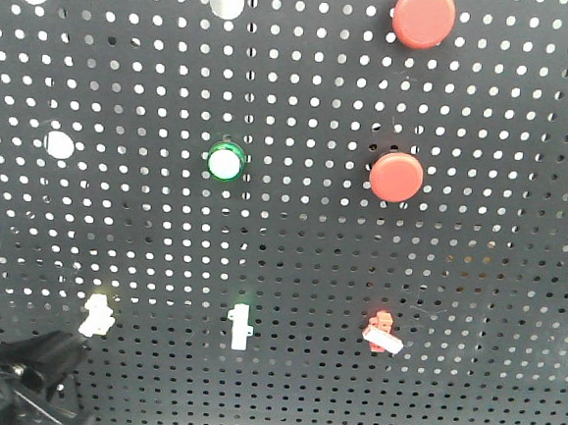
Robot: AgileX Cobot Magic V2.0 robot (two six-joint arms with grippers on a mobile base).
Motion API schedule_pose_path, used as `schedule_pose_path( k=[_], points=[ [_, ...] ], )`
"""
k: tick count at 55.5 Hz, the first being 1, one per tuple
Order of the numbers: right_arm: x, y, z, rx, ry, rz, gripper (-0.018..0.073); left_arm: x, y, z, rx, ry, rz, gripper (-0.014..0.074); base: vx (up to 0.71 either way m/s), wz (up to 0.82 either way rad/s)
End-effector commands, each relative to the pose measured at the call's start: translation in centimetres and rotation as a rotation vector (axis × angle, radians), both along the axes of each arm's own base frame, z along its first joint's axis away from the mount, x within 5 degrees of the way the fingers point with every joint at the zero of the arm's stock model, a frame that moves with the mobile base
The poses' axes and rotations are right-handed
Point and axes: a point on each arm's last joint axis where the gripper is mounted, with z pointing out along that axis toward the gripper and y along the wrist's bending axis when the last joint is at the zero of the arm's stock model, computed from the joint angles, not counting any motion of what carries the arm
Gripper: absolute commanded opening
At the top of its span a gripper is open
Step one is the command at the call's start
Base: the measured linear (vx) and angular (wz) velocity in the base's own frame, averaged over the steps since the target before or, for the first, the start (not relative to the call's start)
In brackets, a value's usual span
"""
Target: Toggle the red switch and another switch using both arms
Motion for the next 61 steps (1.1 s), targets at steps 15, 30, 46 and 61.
schedule_pose_path(
  k=[15,30,46,61],
  points=[
    [1.2,0.9,1.3,0.143,-0.069,0.095,-0.0006,-3.2,1.4,4.4,-0.098,-0.231,0.007,0.0002,0.00,0.00],
    [3.9,5.9,0.6,0.034,-0.087,0.418,-0.0006,-6.0,2.7,2.8,-0.102,-0.236,0.006,0.0002,0.00,0.00],
    [7.9,10.6,0.2,0.049,-0.027,0.563,-0.0006,-6.6,2.9,2.7,-0.104,-0.231,0.000,0.0002,0.00,0.00],
    [11.7,12.6,0.5,0.050,0.013,0.563,-0.0006,-6.6,2.9,2.7,-0.105,-0.234,0.001,0.0002,0.00,0.00]
  ],
)
